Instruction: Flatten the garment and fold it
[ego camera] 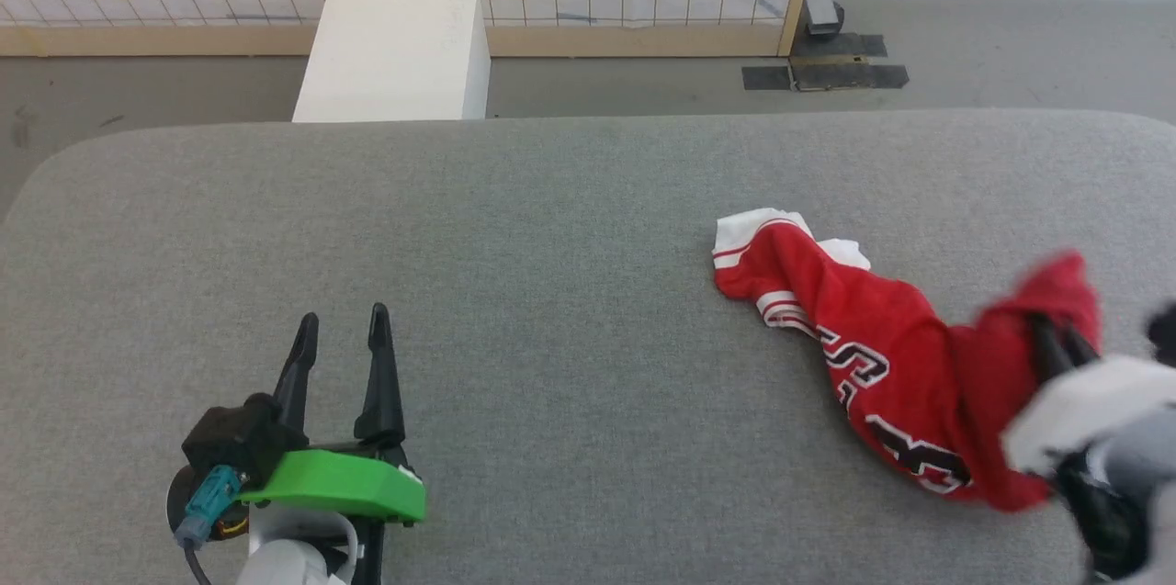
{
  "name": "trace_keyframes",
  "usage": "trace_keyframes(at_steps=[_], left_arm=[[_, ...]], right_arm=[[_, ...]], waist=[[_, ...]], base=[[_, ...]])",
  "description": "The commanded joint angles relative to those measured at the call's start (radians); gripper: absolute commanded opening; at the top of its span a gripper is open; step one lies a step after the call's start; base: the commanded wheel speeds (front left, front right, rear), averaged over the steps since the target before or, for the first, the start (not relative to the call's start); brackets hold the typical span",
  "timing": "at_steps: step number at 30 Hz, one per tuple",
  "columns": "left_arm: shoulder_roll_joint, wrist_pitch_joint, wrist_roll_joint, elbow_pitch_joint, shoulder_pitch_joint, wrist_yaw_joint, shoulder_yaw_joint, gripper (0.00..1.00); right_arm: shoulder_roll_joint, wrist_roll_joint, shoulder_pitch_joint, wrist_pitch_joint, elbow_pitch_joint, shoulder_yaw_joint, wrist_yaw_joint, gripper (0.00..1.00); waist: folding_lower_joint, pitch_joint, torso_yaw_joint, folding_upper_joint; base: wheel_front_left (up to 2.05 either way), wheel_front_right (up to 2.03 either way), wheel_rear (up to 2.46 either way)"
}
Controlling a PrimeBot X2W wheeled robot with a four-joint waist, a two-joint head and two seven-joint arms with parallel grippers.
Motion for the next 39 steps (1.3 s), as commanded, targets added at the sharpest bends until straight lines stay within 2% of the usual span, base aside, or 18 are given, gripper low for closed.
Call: trace_keyframes(at_steps=[1, 4, 8, 12, 15, 16, 17, 19, 22, 26, 29, 34, 39], left_arm=[[-0.003, -0.005, -0.004, 0.004, 0.003, -0.003, 0.004, 1.00], [-0.003, -0.005, -0.005, 0.007, 0.004, -0.003, 0.001, 1.00], [-0.003, -0.005, -0.010, 0.008, 0.002, -0.003, -0.007, 1.00], [-0.003, -0.005, -0.016, 0.009, -0.001, -0.002, -0.016, 1.00], [-0.003, -0.005, -0.019, 0.008, 0.002, 0.001, -0.014, 1.00], [-0.003, -0.005, -0.018, 0.009, 0.003, 0.001, -0.014, 1.00], [-0.003, -0.005, -0.018, 0.009, 0.004, 0.001, -0.012, 1.00], [-0.003, -0.005, -0.018, 0.009, 0.006, 0.002, -0.009, 1.00], [-0.003, -0.005, -0.012, 0.013, 0.012, 0.000, -0.004, 1.00], [-0.003, -0.005, -0.008, 0.016, 0.015, -0.006, -0.009, 1.00], [-0.003, -0.005, -0.008, 0.018, 0.009, -0.012, -0.025, 1.00], [-0.003, -0.005, -0.007, 0.033, -0.043, -0.034, -0.116, 1.00], [-0.003, 0.009, -0.016, 0.109, -0.164, -0.063, -0.316, 1.00]], right_arm=[[0.003, 0.010, -0.011, -0.009, -0.056, 0.077, -0.001, 0.00], [0.003, 0.028, 0.012, 0.012, -0.174, 0.310, -0.001, 0.00], [0.003, 0.034, 0.063, 0.089, -0.217, 0.579, -0.001, 0.00], [0.003, 0.004, 0.114, 0.200, -0.160, 0.736, -0.001, 0.00], [0.003, 0.000, 0.147, 0.287, -0.112, 0.783, -0.001, 0.00], [0.003, 0.001, 0.152, 0.297, -0.111, 0.789, -0.001, 0.50], [0.003, 0.008, 0.155, 0.289, -0.119, 0.780, -0.001, 1.00], [0.003, 0.026, 0.153, 0.247, -0.144, 0.753, -0.001, 1.00], [0.003, 0.049, 0.132, 0.096, -0.207, 0.664, -0.001, 1.00], [0.003, 0.055, 0.112, -0.116, -0.248, 0.510, -0.001, 1.00], [0.003, 0.023, 0.114, -0.214, -0.223, 0.368, -0.001, 1.00], [0.003, -0.015, 0.132, -0.264, -0.153, 0.215, -0.001, 1.00], [0.003, -0.028, 0.141, -0.300, -0.090, 0.144, -0.001, 1.00]], waist=[[0.0000, -0.006, 0.003, 0.0000], [0.0000, -0.012, 0.009, 0.0000], [0.0000, -0.013, 0.022, 0.0000], [0.0000, -0.009, 0.040, 0.0000], [0.0000, -0.006, 0.046, 0.0000], [0.0000, -0.005, 0.047, 0.0000], [0.0000, -0.004, 0.047, 0.0000], [0.0000, -0.004, 0.045, 0.0000], [0.0000, -0.010, 0.032, 0.0000], [0.0000, -0.022, 0.007, 0.0000], [0.0000, -0.024, -0.013, 0.0000], [0.0000, -0.013, -0.052, 0.0000], [0.0000, 0.014, -0.093, 0.0000]], base=[[0.00, 0.00, 0.00], [0.00, 0.00, 0.00], [0.00, 0.00, 0.00], [0.00, 0.00, 0.00], [0.00, 0.00, 0.00], [0.00, 0.00, 0.00], [0.00, 0.00, 0.00], [0.00, 0.00, 0.00], [0.00, 0.00, 0.00], [0.00, 0.00, 0.00], [0.00, 0.00, 0.00], [0.00, 0.00, 0.00], [0.00, 0.00, 0.00]])
